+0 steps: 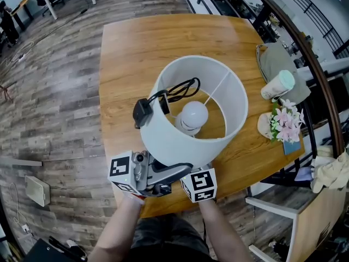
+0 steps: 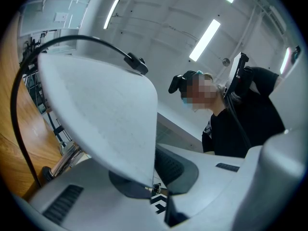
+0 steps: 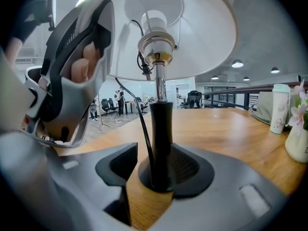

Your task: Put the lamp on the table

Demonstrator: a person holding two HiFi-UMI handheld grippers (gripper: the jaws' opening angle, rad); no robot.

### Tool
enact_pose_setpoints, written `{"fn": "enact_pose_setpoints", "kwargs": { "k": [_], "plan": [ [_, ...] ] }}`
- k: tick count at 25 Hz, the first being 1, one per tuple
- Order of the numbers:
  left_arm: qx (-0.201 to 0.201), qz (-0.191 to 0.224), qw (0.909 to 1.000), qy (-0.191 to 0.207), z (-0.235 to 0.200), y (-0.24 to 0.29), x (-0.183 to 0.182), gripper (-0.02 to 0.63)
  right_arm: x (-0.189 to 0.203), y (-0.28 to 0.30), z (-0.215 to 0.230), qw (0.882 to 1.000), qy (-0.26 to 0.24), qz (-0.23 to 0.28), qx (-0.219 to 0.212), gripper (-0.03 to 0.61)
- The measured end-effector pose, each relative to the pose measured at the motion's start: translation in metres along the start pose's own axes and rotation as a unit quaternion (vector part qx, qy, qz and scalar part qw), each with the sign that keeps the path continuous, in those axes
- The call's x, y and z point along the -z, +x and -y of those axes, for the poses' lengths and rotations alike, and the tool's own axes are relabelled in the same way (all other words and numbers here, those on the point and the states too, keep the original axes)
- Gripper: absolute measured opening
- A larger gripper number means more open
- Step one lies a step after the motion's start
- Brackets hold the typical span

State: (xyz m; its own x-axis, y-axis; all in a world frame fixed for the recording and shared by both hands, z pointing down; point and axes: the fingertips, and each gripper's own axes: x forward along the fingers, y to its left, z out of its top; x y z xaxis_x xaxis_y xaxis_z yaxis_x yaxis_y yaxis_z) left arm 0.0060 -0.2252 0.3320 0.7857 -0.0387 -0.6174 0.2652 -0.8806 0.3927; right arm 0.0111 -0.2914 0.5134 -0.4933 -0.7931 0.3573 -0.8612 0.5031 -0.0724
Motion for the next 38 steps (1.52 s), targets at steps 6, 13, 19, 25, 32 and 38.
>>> {"fn": "enact_pose_setpoints", "kwargs": {
  "k": [6,13,19,25,32,38],
  "plan": [
    [-0.002,-0.005,1.0000,0.000,0.004,-0.003,0.004,0.009,0.004,-0.004,-0.003,1.000,0.002,-0.002,0.000,0.204],
    [-0.004,-0.005,1.0000,-0.001,0.005,-0.005,0.007,0.011,0.009,-0.006,-0.004,1.000,0.006,-0.004,-0.001,0.186],
    [-0.020,-0.015,0.9996,0.015,0.003,-0.006,0.010,0.034,0.010,-0.008,-0.005,1.000,0.006,0.001,0.000,0.151],
    [-0.053,-0.058,0.9963,0.036,0.003,-0.008,0.022,0.081,0.007,-0.015,-0.008,1.000,0.005,0.003,0.001,0.112],
    [-0.106,-0.091,0.9888,0.053,-0.006,-0.023,0.034,0.083,0.007,-0.019,-0.009,1.000,0.001,0.005,0.005,0.066],
    [-0.139,-0.119,0.9809,0.067,-0.010,-0.034,0.043,0.083,0.005,-0.023,-0.009,1.000,-0.003,0.004,0.008,0.060]
  ]
}}
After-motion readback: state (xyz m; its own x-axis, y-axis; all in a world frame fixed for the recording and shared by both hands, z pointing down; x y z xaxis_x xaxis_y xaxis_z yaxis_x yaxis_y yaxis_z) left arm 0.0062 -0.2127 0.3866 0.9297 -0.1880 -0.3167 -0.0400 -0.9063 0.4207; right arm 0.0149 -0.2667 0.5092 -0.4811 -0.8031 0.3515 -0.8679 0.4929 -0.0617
